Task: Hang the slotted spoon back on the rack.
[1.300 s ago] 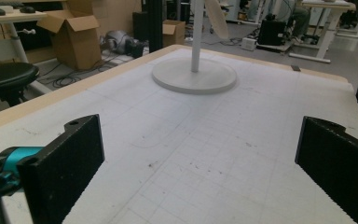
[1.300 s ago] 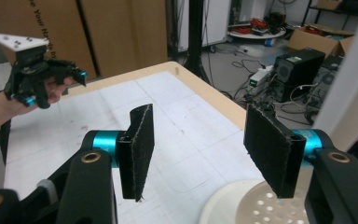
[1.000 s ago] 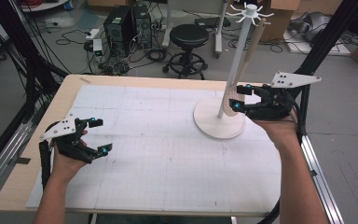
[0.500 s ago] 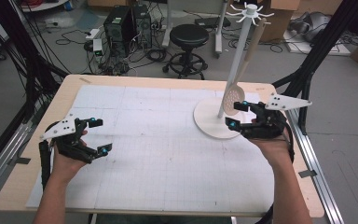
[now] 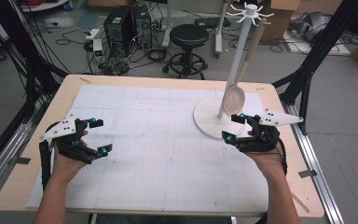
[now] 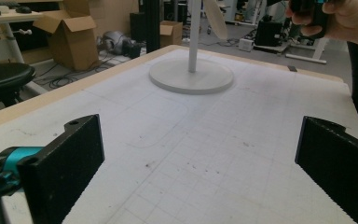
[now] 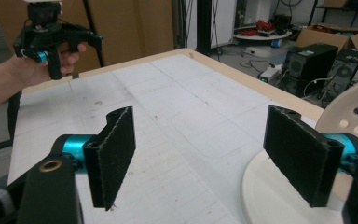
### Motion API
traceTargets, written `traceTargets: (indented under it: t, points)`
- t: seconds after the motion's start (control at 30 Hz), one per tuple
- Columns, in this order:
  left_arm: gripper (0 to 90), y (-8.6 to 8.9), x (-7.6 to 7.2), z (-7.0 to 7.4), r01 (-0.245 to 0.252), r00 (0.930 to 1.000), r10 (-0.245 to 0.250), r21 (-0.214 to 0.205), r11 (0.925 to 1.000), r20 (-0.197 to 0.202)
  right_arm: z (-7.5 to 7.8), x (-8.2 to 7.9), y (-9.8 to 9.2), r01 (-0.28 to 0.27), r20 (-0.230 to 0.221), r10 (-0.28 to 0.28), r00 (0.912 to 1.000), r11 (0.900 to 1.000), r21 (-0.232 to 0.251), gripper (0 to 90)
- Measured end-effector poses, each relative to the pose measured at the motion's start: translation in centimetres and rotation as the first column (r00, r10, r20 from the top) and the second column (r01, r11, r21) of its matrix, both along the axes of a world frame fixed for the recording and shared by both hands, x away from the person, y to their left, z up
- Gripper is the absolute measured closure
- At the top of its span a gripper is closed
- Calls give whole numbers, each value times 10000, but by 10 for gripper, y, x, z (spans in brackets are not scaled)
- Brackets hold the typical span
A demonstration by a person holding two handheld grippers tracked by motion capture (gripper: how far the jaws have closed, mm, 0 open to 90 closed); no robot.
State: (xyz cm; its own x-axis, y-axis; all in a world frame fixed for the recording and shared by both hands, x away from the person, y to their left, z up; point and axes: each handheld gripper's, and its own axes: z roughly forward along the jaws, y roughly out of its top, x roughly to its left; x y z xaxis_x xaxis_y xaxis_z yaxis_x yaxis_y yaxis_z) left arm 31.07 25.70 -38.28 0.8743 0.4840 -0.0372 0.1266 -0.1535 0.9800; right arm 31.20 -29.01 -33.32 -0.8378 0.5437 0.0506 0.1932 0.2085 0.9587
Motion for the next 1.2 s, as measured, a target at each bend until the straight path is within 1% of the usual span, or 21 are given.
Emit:
traceTargets:
  t: [0.1, 0.17, 0.3, 0.43, 0.5, 0.57, 0.67, 0.9, 1.03, 1.2]
  points:
    - [17, -1, 0, 0, 59, 10000, -59, 24, 10000, -5, -5, -1, 0, -5, -92, 5, 10000, 10000, -29, 210]
    - [17, -2, 0, -1, 104, 9999, -104, 15, 9999, -10, -7, -2, 0, 42, -126, -44, 9999, 9999, -152, 190]
    - [16, -2, 0, -1, 154, 9999, -154, 6, 9999, -24, -5, -3, 1, 102, 63, -102, 9999, 9999, -18, 161]
    - [17, 0, 0, 0, 158, 9999, -159, -83, 9998, -24, -7, -3, 5, 176, 124, -174, 9998, 9997, -173, 146]
    - [17, 1, 0, 0, 156, 9999, -156, -149, 9998, -20, -8, -3, 6, 180, 154, -177, 9997, 9997, -171, 137]
    - [17, 1, 0, 0, 180, 9998, -181, -196, 9996, -43, -9, -3, 7, 287, 138, -284, 9995, 9993, -228, 117]
    - [17, 0, 0, -1, 200, 9998, -201, -167, 9997, -73, -13, -1, 5, 402, 109, -400, 9991, 9989, -227, 117]
    - [17, -3, 1, -2, 327, 9994, -329, -176, 9993, -78, -16, -1, -1, 675, -8, -676, 9977, 9977, -106, 111]
    - [17, -3, 2, -3, 365, 9993, -368, -198, 9991, -106, -18, 0, -2, 699, -96, -700, 9975, 9975, -97, 111]
    - [17, -5, 1, -4, 412, 9991, -414, -160, 9990, -137, -17, 0, 0, 669, -33, -669, 9978, 9977, -76, 111]
